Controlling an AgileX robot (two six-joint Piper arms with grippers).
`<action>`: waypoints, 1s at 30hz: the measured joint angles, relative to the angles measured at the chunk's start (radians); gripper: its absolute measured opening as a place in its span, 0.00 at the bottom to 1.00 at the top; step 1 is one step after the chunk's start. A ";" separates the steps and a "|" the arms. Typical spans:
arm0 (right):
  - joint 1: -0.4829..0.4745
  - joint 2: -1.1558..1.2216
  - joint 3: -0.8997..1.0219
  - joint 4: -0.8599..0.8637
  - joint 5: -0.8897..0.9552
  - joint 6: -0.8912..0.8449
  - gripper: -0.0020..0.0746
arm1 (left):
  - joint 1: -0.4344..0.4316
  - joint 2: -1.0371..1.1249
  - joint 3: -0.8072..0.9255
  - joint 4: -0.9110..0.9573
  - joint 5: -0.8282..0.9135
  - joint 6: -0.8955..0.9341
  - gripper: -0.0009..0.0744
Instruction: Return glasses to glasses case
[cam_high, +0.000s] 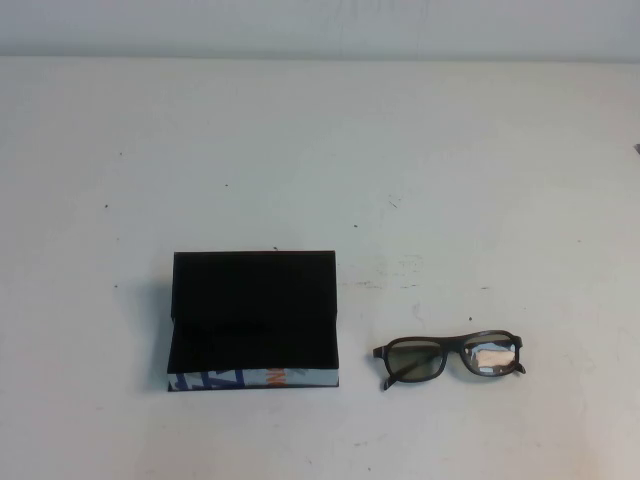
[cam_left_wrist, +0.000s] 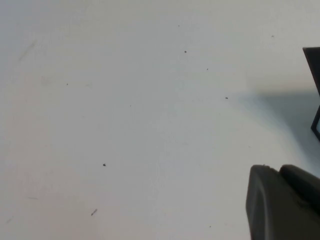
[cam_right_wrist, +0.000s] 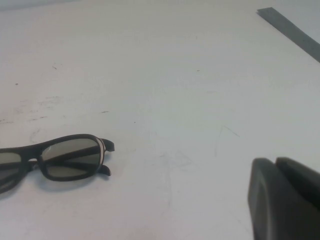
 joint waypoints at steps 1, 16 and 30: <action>0.000 0.000 0.000 0.000 0.000 0.000 0.01 | 0.000 0.000 0.000 0.000 0.000 0.000 0.01; 0.000 0.000 0.000 0.108 -0.011 0.000 0.01 | 0.000 0.000 0.000 0.000 0.000 0.000 0.01; 0.000 0.000 0.000 0.605 -0.218 -0.002 0.01 | 0.000 0.000 0.000 0.000 0.000 0.000 0.01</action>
